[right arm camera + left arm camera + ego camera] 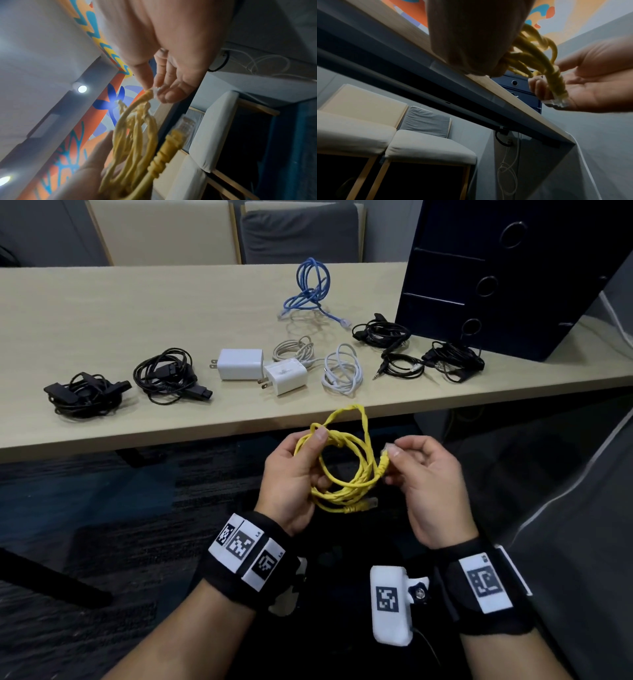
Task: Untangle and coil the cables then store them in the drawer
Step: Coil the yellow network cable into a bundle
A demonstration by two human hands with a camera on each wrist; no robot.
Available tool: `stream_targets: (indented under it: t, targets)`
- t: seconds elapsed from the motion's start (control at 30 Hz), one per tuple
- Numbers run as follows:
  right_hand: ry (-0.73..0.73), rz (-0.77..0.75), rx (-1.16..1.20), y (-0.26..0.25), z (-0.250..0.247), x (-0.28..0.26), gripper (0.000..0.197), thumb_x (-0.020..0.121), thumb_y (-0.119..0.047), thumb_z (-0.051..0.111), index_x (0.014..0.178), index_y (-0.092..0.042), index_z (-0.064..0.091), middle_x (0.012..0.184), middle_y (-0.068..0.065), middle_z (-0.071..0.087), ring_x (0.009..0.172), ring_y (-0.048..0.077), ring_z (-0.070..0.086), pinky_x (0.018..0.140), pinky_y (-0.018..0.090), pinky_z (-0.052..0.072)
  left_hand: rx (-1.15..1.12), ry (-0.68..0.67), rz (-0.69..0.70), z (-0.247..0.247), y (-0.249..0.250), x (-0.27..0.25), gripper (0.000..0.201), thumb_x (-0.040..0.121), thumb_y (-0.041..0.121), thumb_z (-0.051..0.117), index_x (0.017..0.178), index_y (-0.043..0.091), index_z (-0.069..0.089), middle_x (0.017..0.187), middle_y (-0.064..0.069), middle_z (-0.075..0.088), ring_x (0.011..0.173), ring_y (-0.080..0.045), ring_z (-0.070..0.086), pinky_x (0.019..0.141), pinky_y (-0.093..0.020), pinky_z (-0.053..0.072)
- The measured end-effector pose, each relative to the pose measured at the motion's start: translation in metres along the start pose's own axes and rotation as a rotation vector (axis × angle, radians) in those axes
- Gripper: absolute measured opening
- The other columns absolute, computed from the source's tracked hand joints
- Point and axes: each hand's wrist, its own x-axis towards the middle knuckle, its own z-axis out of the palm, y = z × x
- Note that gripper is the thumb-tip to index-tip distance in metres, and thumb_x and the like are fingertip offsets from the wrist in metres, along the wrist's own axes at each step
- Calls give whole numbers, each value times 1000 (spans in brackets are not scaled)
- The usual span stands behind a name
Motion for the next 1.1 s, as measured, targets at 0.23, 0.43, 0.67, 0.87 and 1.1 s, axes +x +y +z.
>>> stream_targets:
  t: [0.23, 0.43, 0.67, 0.87, 1.1]
  targets:
    - [53, -667, -571, -9, 17, -23, 11, 85, -13, 67, 96, -15, 70, 89, -17, 63, 80, 18, 61, 74, 30, 51, 149, 59, 105, 8, -7, -2, 10, 85, 10, 69, 92, 8, 62, 67, 0, 61, 41, -7, 43, 38, -20, 35]
    - [83, -676, -707, 8, 8, -4, 17, 85, -22, 66, 97, -15, 76, 104, 0, 52, 93, 17, 46, 86, 26, 42, 128, 4, 79, 10, -6, -10, 9, 86, 12, 68, 90, 6, 62, 62, 1, 56, 44, -6, 40, 38, -18, 32]
    - [50, -351, -515, 13, 8, -6, 19, 93, -11, 60, 105, -23, 52, 86, -3, 66, 76, 7, 63, 67, 18, 47, 218, -20, 124, 9, -6, -13, 16, 83, 16, 70, 91, 3, 65, 64, -3, 58, 41, -9, 42, 40, -21, 35]
    - [-8, -275, -397, -1, 5, -10, 25, 91, -20, 67, 99, -34, 48, 86, -7, 66, 79, 1, 63, 69, 15, 49, 285, -42, 178, 4, -4, -10, 18, 83, 16, 71, 98, 7, 67, 75, 3, 67, 57, -1, 59, 52, -15, 44]
    - [-110, -170, -368, -3, -2, -9, 34, 85, -35, 73, 110, -30, 50, 102, -5, 66, 85, -2, 64, 74, 17, 50, 233, -72, 195, 6, -1, -8, 22, 72, 17, 76, 91, 11, 68, 74, 1, 68, 64, -9, 62, 50, -25, 51]
